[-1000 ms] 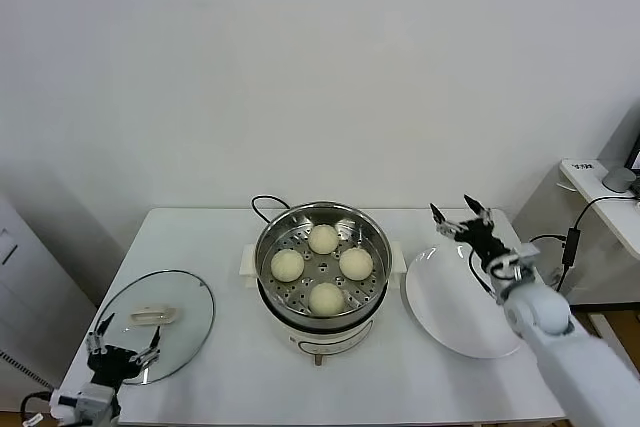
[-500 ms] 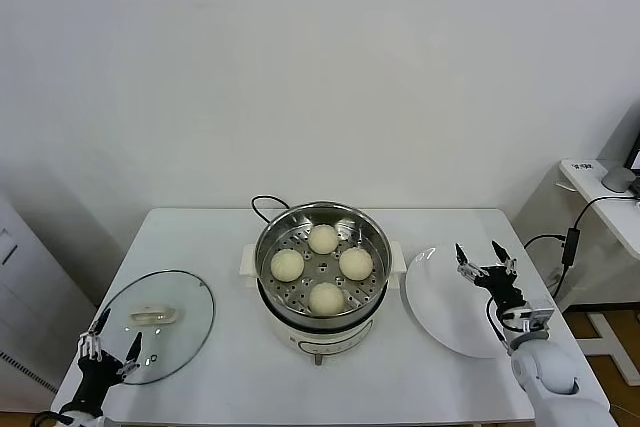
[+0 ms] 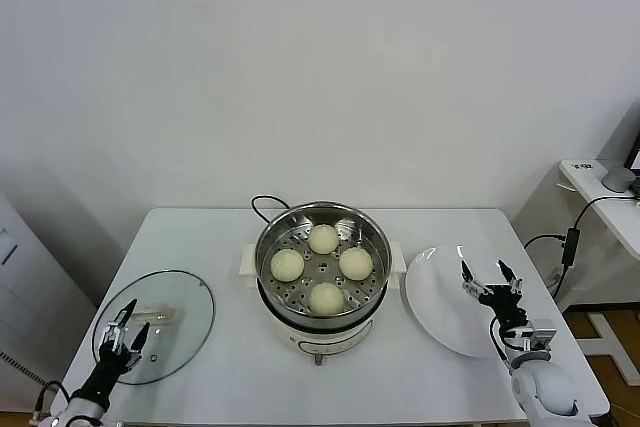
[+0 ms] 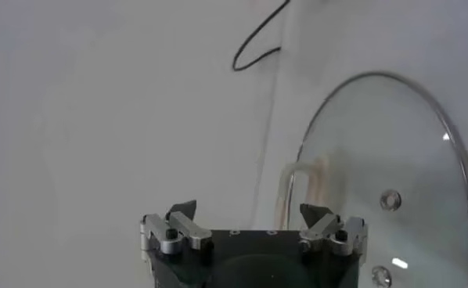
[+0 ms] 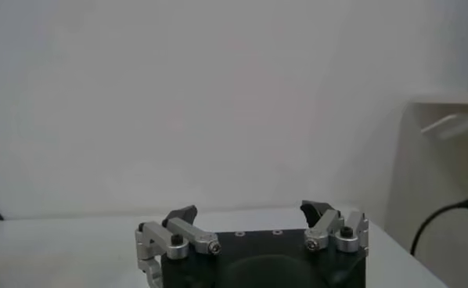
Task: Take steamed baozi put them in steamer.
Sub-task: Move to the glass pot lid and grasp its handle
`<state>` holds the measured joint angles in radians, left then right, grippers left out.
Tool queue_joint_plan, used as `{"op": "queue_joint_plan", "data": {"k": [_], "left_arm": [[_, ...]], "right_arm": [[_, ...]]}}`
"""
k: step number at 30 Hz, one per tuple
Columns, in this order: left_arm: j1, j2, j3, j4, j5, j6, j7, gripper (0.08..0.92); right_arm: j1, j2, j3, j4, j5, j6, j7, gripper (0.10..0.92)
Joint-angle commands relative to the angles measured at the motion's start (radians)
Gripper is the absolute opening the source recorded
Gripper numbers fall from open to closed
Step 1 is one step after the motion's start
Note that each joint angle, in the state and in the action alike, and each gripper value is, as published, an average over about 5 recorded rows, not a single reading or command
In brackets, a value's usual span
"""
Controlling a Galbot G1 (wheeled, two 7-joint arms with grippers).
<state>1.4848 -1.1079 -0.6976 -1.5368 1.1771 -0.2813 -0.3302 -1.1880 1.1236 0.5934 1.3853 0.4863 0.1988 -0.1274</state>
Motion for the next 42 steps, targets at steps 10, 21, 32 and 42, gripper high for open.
{"op": "queue_joint_plan", "data": {"k": [10,21,32,42], "left_arm": [[-0.182,-0.004,0.023,0.151,0.15,-0.032,-0.023,0.823],[-0.156,0.002,0.03,0.092,0.082,-0.033,0.007,0.714],[-0.127,0.022,0.008,-0.016,-0.014,-0.036,0.054,0.402],[-0.165,0.119,-0.01,-0.201,-0.187,0.068,0.221,0.129]], "right_arm": [[-0.024,0.021,0.038,-0.013,-0.028,0.013,-0.018,0.823],[-0.022,0.018,0.044,-0.025,-0.034,0.011,-0.022,0.823],[-0.014,0.016,0.04,-0.027,-0.042,0.005,-0.024,0.823],[-0.011,0.006,0.037,-0.014,-0.04,-0.001,-0.029,0.823]]}}
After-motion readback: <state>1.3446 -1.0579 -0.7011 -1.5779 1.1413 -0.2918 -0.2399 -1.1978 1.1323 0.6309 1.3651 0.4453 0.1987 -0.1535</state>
